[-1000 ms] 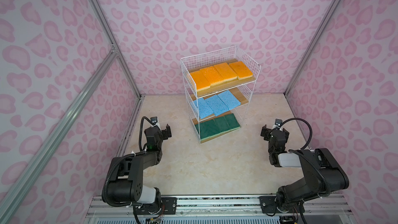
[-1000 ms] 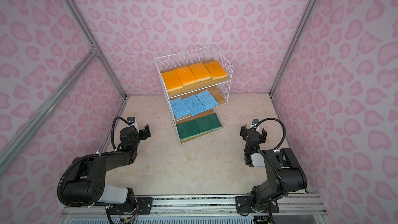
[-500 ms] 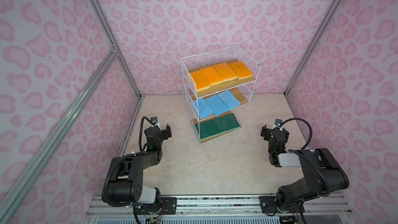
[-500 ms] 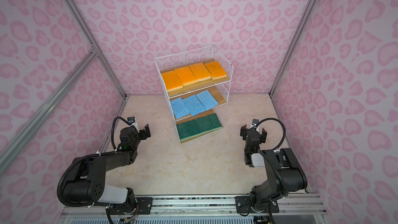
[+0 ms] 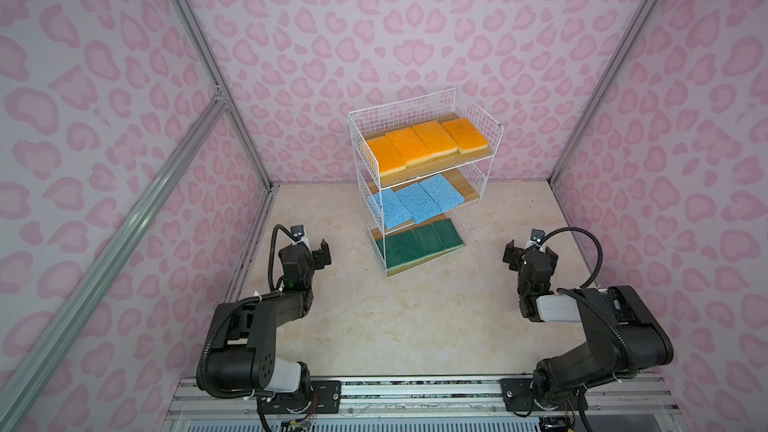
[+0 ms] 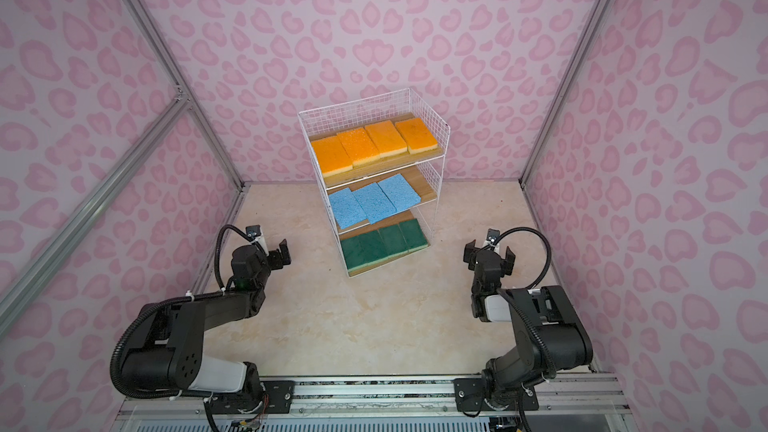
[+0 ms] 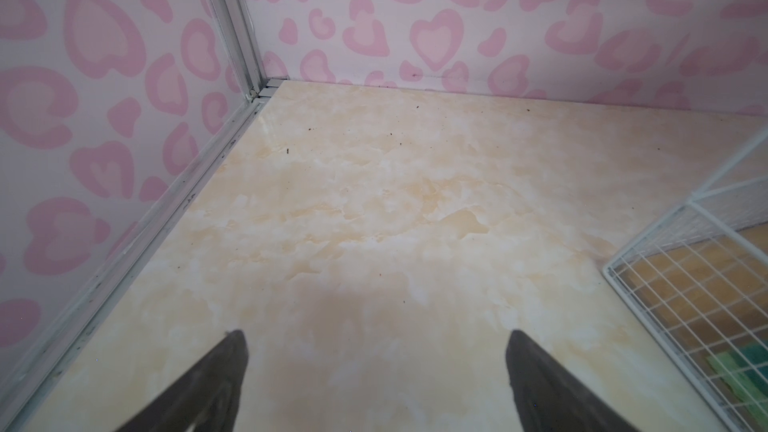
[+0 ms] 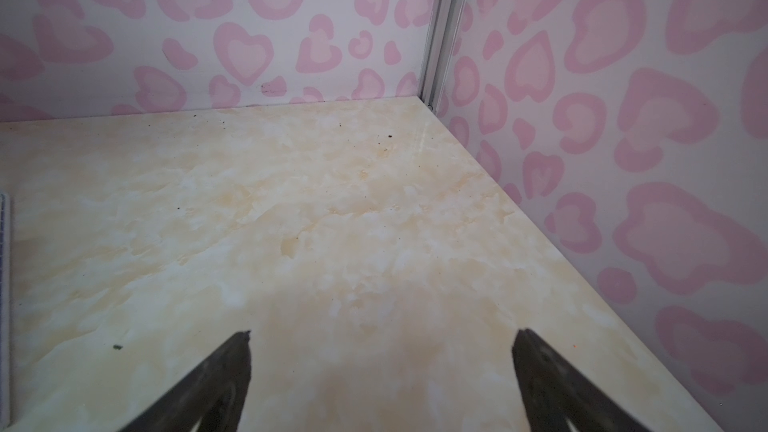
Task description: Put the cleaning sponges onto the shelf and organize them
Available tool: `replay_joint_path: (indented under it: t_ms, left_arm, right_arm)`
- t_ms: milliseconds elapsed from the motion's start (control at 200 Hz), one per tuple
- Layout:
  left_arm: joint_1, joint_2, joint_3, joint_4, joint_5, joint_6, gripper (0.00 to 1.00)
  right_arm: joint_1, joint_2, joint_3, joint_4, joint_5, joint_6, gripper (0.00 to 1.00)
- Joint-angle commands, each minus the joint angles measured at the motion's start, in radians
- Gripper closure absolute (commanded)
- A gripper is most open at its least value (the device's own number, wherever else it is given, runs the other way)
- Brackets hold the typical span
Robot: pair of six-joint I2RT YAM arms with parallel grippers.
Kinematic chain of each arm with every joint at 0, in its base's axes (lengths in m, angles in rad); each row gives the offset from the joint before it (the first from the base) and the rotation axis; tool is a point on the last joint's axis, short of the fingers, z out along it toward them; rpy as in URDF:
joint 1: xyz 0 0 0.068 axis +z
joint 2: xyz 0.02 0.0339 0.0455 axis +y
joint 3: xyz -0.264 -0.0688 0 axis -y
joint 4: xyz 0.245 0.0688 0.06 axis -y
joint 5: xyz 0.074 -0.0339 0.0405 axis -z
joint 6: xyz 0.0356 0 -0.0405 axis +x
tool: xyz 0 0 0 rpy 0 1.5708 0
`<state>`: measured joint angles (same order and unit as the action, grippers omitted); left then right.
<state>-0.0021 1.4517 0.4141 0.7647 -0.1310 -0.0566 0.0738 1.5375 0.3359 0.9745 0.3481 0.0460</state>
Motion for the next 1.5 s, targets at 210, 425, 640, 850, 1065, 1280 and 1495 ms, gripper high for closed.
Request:
replay_joint_path:
  t_ms: [210,425,640,850,1065,1280,1495]
  left_arm:
    - [0.000,0.003,0.003,0.041,-0.005,0.008,0.02]
    - [0.001,0.007,0.013,0.032,-0.004,0.008,0.02]
    - [0.001,0.002,0.006,0.037,-0.004,0.008,0.02]
    - [0.001,0.306,0.533,-0.669,0.017,0.021,0.02]
    - [-0.144,1.154,1.760,-1.848,-0.350,-0.118,0.02]
    - [-0.343,1.582,2.139,-1.960,-1.572,-0.108,0.02]
    - [-0.342,1.290,1.543,-1.050,-1.507,0.415,0.02]
  right_arm:
    - [0.001,0.003,-0.001,0.004,0.009,0.006,0.01]
    - [0.004,0.003,-0.003,0.009,0.016,0.005,0.01]
    - [0.003,0.003,-0.002,0.009,0.016,0.005,0.01]
    - [0.004,0.002,-0.002,0.009,0.016,0.006,0.01]
    - [0.002,0.003,-0.002,0.011,0.016,0.005,0.01]
    - [-0.004,0.000,0.000,0.000,-0.003,0.007,0.01]
    - [-0.004,0.001,0.000,0.004,-0.003,0.008,0.01]
